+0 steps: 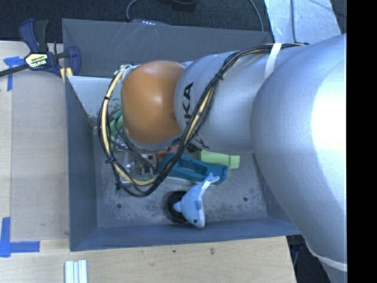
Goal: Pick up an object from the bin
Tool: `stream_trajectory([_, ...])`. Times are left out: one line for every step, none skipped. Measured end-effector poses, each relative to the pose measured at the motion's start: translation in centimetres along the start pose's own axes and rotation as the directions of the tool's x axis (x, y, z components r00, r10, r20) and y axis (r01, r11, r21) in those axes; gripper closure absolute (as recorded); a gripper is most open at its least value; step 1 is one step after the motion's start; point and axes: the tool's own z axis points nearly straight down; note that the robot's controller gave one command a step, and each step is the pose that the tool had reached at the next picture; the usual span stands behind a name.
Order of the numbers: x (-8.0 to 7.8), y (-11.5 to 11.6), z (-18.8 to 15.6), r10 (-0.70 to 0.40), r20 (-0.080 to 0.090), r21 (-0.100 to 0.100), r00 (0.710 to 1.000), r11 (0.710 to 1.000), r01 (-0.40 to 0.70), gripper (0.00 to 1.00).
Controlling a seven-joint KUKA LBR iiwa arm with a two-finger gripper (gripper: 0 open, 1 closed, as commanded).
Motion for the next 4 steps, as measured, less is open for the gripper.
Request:
stream_trajectory([-0.2, -0.1, -0.5, 0.003, 0.007, -0.003, 1.0, 1.0, -0.003, 0.0])
stream_trajectory([-4.4, -2.1, 1.8, 0.016, 0.009, -0.005, 1.0, 1.0, -0.016, 0.0])
stream_trajectory([-3.5, -4.7, 2.9, -0.022, 0.01, -0.001, 1.0, 1.0, 0.022, 0.0])
stream_trajectory([-2.1, -6.1, 1.4, 0.055, 0.005, -0.004, 0.998, 0.998, -0.055, 0.0])
